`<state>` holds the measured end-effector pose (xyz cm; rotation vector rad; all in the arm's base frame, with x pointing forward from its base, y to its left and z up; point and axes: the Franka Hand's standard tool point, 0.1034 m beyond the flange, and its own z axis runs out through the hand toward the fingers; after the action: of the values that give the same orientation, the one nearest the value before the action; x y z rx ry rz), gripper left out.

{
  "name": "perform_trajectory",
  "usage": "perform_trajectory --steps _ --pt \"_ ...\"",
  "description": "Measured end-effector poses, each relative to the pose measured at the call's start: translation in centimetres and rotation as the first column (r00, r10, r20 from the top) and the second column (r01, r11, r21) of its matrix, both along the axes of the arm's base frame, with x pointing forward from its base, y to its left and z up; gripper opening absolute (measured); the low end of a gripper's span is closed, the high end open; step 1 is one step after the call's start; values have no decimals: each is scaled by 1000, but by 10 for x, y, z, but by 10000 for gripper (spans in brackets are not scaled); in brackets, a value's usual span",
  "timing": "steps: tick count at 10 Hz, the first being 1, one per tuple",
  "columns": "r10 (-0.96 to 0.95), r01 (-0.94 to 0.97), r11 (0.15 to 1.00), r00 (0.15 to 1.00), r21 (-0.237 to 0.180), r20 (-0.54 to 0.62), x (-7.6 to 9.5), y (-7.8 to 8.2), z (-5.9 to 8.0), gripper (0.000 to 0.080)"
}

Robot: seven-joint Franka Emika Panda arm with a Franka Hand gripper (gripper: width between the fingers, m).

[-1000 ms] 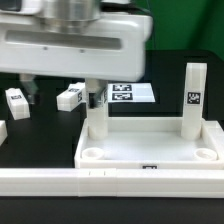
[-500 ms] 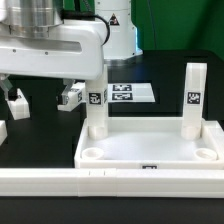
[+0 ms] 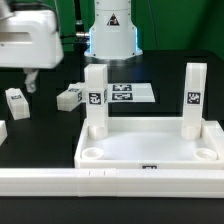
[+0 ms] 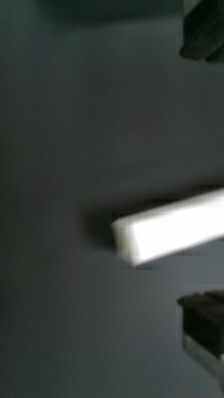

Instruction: Assemble desk

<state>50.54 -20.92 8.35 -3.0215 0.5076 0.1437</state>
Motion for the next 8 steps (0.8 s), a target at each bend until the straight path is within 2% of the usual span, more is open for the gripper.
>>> perform_trajectory --steps 1,5,6,7,8 --pt "-19 19 1000 1000 10 -14 -10 -2 -4 649" --pt "-28 29 999 999 16 -17 -12 -1 -7 649" --pt "-88 90 995 996 49 -29 -26 3 -16 649" --pt "-141 145 987 988 75 -58 -44 14 -27 649" --pt "-166 174 981 982 86 -86 -54 30 -33 649"
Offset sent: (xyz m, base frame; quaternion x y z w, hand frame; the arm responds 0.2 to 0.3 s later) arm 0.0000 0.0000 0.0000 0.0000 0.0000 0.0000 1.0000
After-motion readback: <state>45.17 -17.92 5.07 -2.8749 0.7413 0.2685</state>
